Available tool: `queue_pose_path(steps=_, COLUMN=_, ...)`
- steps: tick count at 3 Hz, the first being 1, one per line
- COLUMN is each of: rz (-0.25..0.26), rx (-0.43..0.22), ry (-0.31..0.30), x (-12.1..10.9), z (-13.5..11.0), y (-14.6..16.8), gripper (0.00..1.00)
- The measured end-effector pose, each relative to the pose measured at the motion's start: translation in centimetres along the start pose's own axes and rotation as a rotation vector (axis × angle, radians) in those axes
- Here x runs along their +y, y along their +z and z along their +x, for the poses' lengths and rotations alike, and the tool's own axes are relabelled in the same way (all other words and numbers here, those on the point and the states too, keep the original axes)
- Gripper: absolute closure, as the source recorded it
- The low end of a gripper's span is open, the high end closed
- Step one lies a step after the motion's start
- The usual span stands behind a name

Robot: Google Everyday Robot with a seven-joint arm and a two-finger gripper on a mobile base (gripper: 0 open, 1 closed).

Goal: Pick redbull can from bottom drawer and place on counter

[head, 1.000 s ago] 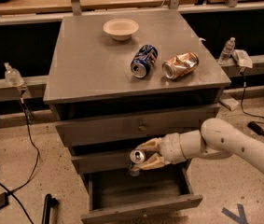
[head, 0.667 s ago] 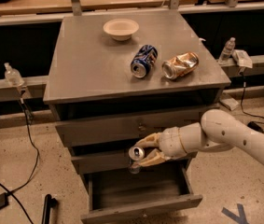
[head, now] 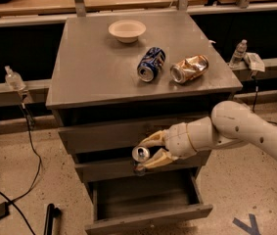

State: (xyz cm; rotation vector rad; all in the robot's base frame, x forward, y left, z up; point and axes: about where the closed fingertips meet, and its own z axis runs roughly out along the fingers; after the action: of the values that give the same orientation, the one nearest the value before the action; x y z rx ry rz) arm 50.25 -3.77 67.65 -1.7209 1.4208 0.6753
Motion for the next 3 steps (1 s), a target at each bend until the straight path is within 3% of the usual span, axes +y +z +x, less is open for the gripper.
queue_pose_path(steps=1, rz=-0.004, rx=0.017, ry=-0.021, x=-1.4, z=-3.8, y=-1.7, gripper=1.00)
queue_pose_path(steps=3, rz=-0.095, rx=-0.022, ry=-0.041, x=-5.9, z=-14.6, y=-5.3, gripper=1.00)
